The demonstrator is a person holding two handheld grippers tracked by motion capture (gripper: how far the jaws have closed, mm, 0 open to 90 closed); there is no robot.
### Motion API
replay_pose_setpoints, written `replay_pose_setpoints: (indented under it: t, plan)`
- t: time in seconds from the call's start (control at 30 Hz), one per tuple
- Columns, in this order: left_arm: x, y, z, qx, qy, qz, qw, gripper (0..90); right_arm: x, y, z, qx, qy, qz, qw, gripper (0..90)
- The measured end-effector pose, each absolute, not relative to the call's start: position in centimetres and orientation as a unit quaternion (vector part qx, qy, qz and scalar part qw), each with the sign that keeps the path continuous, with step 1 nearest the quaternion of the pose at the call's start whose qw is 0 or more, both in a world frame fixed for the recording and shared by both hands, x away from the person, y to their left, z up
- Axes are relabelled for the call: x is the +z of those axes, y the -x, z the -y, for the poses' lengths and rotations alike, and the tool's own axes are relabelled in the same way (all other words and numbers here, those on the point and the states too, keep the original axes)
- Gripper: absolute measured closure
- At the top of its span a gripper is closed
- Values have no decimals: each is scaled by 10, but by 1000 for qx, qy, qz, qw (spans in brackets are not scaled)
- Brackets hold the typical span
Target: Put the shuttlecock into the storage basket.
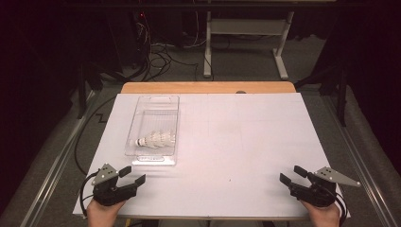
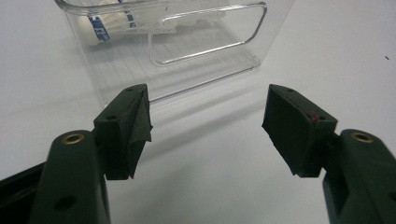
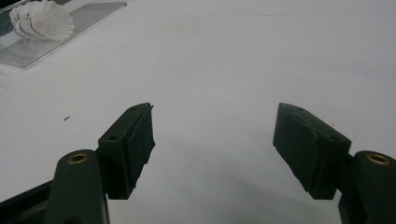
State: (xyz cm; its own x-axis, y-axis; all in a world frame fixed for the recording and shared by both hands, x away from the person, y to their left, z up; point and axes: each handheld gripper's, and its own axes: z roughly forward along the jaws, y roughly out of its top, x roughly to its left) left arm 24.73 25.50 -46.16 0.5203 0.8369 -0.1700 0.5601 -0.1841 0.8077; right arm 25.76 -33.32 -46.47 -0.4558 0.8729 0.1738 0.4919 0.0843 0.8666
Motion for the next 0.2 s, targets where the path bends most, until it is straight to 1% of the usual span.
replay_pose_setpoints:
  t: [0.2]
  plan:
    - [-461,-247,-255,158,-754,-463,439,330,-464,-257,334,478,-483,-706,202,288]
